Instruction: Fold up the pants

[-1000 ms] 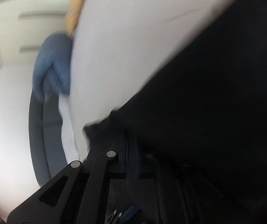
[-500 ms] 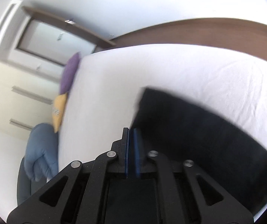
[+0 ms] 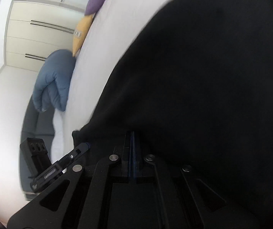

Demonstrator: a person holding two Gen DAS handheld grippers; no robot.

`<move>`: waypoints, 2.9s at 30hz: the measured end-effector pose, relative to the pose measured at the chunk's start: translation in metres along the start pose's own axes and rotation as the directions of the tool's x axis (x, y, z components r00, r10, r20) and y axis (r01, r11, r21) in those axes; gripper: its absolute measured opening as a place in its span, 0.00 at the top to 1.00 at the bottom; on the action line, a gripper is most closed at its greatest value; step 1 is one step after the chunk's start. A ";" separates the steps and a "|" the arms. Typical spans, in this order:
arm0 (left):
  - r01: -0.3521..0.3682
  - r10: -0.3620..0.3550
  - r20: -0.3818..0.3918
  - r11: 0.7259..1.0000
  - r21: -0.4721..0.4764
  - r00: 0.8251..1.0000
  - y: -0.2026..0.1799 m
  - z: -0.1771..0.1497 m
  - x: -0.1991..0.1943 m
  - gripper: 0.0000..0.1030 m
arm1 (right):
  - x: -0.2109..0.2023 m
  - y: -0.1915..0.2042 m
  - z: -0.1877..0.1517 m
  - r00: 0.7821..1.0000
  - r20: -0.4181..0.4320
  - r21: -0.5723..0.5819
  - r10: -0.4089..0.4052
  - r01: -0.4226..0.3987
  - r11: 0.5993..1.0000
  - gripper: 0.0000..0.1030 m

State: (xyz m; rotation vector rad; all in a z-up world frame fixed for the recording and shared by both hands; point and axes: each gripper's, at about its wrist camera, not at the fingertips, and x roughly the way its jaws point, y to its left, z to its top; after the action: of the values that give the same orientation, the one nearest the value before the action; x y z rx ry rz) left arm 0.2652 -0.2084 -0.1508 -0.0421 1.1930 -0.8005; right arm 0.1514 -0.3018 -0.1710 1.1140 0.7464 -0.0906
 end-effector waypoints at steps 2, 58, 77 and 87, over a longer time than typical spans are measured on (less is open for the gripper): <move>0.041 -0.040 0.007 0.996 -0.084 0.999 0.024 0.006 -0.004 0.86 | -0.029 -0.025 0.020 0.997 0.081 0.042 -0.019 0.016 0.999 1.00; -0.116 0.438 0.392 0.773 -0.623 0.809 0.205 -0.234 -0.268 0.09 | 0.054 0.191 -0.095 0.998 -0.048 -0.370 -0.031 0.011 0.929 0.49; -0.187 0.401 0.225 0.761 -0.621 0.888 0.215 -0.237 -0.247 0.59 | 0.087 0.238 -0.135 0.969 -0.229 -0.582 -0.094 -0.059 0.811 0.27; -0.126 0.383 0.312 0.783 -0.609 0.869 0.215 -0.248 -0.251 0.65 | 0.262 0.472 -0.284 0.897 -0.325 -0.938 -0.299 -0.265 0.225 0.28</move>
State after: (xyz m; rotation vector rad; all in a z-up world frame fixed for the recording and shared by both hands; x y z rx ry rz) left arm 0.1384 0.1847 -0.1398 -0.5173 0.9527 -0.1373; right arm 0.4076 0.2306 -0.0215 -0.2020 0.9941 0.6191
